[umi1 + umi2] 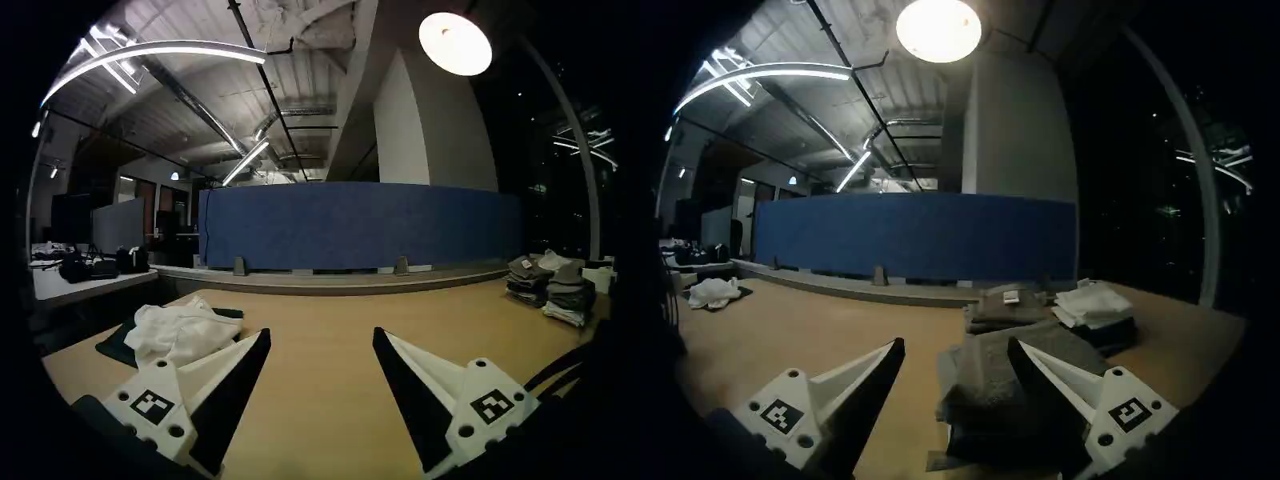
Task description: Fold towel
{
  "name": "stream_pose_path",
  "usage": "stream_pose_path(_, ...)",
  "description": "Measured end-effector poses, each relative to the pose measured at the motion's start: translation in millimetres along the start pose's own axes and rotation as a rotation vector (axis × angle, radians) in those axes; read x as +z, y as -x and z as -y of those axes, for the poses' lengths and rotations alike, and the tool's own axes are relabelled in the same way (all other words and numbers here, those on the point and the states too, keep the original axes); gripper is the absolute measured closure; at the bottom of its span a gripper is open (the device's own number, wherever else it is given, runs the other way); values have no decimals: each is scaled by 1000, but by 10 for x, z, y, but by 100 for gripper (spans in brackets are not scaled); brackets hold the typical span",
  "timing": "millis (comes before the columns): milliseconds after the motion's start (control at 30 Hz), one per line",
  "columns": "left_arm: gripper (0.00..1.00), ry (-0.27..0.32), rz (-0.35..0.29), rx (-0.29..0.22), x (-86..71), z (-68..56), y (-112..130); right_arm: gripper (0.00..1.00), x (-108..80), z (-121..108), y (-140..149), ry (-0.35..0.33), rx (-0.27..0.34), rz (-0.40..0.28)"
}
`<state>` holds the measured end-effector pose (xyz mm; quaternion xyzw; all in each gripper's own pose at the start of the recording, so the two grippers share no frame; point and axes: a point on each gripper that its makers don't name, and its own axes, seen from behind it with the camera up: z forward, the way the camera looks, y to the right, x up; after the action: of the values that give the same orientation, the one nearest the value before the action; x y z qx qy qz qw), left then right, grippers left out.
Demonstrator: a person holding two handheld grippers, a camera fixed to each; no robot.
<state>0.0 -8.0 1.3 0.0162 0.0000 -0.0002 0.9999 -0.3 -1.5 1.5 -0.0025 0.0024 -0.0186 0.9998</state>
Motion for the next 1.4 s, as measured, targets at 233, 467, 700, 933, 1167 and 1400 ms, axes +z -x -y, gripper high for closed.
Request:
stream_pose_path(233,5,0,0,0,-6,1,0,0,13,-76,0,19,37,5)
stream_pose_path(467,5,0,0,0,-5,3,1,0,10,-82,-13,22,36,5)
stream_pose_path(700,5,0,0,0,-5,2,-7,0,7,-81,-9,22,35,5)
stream_pose_path(933,5,0,0,0,-6,5,-4,0,5,-84,3,22,36,5)
stream_pose_path(1167,5,0,0,0,-7,3,-10,0,12,-86,11,22,36,5)
stream_pose_path(1400,5,0,0,0,-12,8,-5,0,14,-86,14,22,36,5)
